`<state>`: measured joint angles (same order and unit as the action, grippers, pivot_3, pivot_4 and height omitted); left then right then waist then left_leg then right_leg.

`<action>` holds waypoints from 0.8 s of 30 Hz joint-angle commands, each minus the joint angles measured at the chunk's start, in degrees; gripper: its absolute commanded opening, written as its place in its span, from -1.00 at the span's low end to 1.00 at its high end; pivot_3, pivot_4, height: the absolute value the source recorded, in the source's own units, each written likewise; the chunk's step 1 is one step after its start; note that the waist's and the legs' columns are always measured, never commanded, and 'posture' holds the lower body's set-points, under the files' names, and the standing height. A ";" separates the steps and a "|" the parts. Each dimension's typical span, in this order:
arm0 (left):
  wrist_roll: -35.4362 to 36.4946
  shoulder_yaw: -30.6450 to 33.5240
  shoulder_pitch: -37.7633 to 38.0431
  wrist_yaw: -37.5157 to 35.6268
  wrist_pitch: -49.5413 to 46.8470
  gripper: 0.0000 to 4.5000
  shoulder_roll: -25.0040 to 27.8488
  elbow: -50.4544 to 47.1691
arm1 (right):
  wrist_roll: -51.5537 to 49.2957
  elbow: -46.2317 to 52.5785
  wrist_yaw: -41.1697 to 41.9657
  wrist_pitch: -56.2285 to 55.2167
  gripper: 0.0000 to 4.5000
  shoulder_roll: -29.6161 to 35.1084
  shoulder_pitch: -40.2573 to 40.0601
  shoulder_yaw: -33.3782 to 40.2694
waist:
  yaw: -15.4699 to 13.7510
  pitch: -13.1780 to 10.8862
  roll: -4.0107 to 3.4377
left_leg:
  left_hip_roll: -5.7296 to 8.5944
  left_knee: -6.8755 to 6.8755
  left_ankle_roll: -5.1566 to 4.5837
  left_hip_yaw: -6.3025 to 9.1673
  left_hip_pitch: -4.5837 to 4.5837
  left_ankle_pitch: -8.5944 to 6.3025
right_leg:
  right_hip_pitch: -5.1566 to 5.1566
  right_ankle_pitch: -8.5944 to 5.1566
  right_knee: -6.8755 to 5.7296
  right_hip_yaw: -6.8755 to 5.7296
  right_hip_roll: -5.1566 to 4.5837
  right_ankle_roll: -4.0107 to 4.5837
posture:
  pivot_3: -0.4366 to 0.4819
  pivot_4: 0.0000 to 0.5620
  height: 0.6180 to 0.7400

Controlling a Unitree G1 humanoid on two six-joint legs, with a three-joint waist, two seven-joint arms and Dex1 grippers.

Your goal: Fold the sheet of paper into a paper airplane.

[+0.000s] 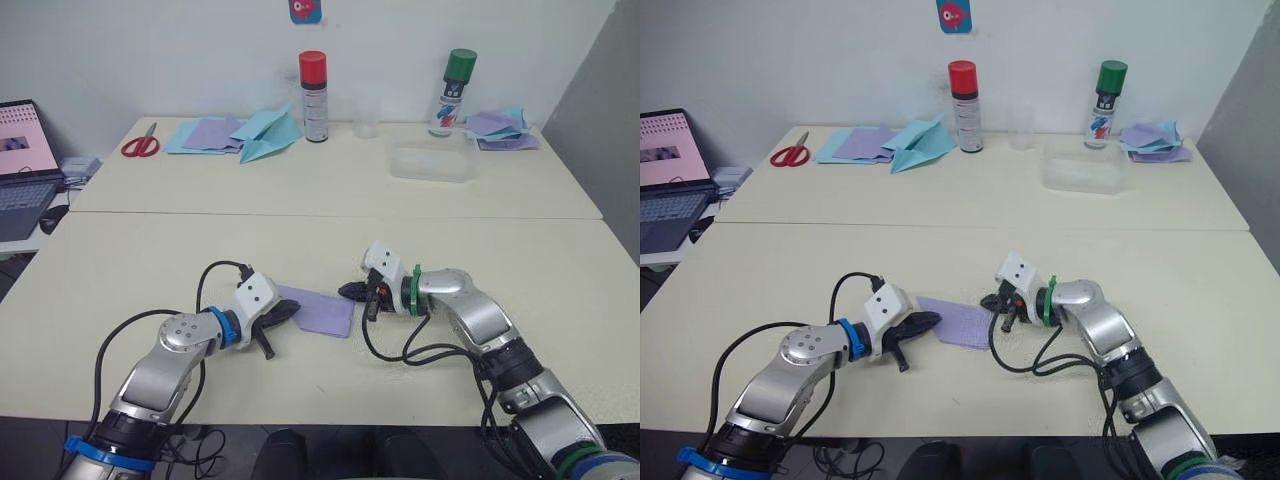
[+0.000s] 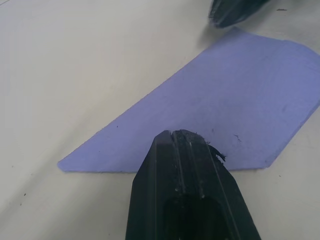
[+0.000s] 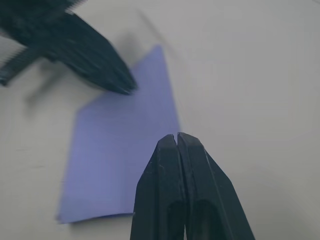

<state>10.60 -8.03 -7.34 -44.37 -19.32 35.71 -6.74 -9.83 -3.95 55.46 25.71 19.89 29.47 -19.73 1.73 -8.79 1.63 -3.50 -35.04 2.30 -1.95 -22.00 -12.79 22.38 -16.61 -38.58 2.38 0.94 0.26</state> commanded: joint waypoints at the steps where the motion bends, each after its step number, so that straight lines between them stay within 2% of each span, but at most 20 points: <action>1: 0.05 0.22 2.14 0.52 -3.29 -1.00 -0.54 1.71 | -3.05 5.25 3.92 -4.33 -0.72 2.09 -2.07 2.29 | 0.00 -0.03 0.00 | -0.01 0.00 0.00 0.01 0.00 0.00 | 0.00 0.00 -0.01 -0.01 0.01 0.00 | -0.05 -0.47 1.00; 6: 4.47 3.30 1.36 -0.10 -8.60 -1.00 -1.38 0.33 | 1.01 6.29 4.56 -16.97 0.06 4.38 -5.59 0.44 | 0.09 -0.19 0.06 | -0.03 0.01 0.00 0.03 0.00 0.00 | 0.01 -0.01 -0.01 -0.04 0.03 0.00 | -0.05 -0.47 1.00; 8: 4.43 3.26 0.95 -0.37 -8.84 -1.00 -0.92 0.63 | 5.74 4.12 3.54 -25.24 0.41 5.40 -6.32 -1.58 | 0.09 -0.23 0.06 | -0.02 0.01 0.00 0.03 0.00 0.00 | 0.01 -0.01 -0.01 -0.04 0.04 0.00 | -0.05 -0.47 1.00; 13: 4.07 3.26 -0.03 -0.87 -8.86 -1.00 -0.56 1.80 | 10.73 1.12 1.98 -34.61 0.41 5.93 -6.80 -3.61 | 0.08 -0.33 0.08 | 0.00 0.01 0.00 0.02 0.01 0.00 | 0.02 -0.01 -0.02 -0.02 0.03 0.00 | -0.05 -0.47 1.00; 24: 3.83 2.86 -1.89 -0.95 -9.68 -1.00 -0.87 3.23 | 15.85 -2.94 -0.64 -39.88 0.41 5.09 -6.38 -4.91 | 0.07 -0.38 0.12 | -0.01 0.00 0.01 0.02 0.05 0.00 | 0.00 0.00 -0.07 -0.01 0.03 0.00 | -0.05 -0.47 1.00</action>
<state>15.75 -4.67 -9.63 -45.86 -27.33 34.39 -5.91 5.70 -7.63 54.81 -12.64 24.97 22.59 -24.41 1.79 -9.16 1.74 -3.51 -35.04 2.31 -1.94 -21.95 -12.79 22.38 -16.61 -38.65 2.37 0.97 0.26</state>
